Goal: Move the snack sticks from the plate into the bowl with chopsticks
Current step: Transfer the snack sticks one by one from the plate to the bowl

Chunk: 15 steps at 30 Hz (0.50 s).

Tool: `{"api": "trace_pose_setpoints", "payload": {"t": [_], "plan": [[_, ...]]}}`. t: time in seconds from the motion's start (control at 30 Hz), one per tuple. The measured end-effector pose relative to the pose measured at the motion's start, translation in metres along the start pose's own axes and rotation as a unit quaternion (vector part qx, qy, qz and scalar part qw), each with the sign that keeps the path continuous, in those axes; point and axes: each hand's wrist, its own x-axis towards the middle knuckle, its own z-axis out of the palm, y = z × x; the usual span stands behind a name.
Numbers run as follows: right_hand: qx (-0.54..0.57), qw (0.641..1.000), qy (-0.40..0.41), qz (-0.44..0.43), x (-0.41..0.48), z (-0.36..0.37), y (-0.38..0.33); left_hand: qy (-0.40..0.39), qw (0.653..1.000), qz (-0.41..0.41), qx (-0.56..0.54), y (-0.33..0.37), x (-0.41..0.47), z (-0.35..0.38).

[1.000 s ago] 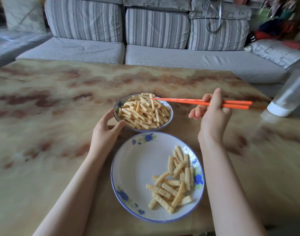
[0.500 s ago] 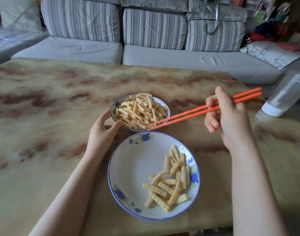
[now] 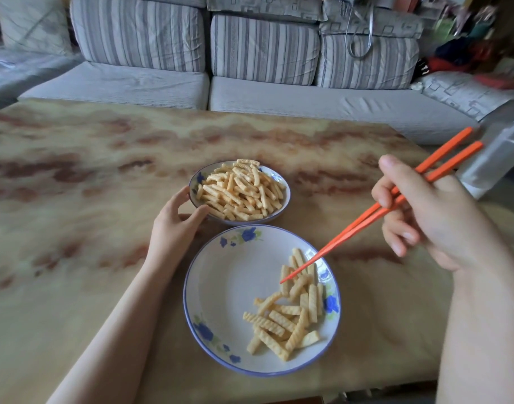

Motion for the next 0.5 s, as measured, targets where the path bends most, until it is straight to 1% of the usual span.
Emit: {"api": "trace_pose_setpoints", "payload": {"t": [0.2,0.3,0.37,0.5], "plan": [[-0.01,0.999,-0.032,0.0,0.002,0.012,0.002,-0.001,1.0,-0.01,-0.001,0.0,0.0,0.0],[-0.007,1.0,-0.028,0.0,0.004,0.019,0.005,0.002,1.0,-0.013,-0.001,0.002,0.0,0.0],[0.009,1.0,-0.004,-0.004,0.005,0.023,0.006,0.003,1.0,-0.017,-0.003,0.001,-0.001,0.0],[0.123,0.988,0.087,-0.021,0.01,0.027,0.006,0.005,1.0,-0.018,-0.006,0.001,-0.001,0.0]]}}
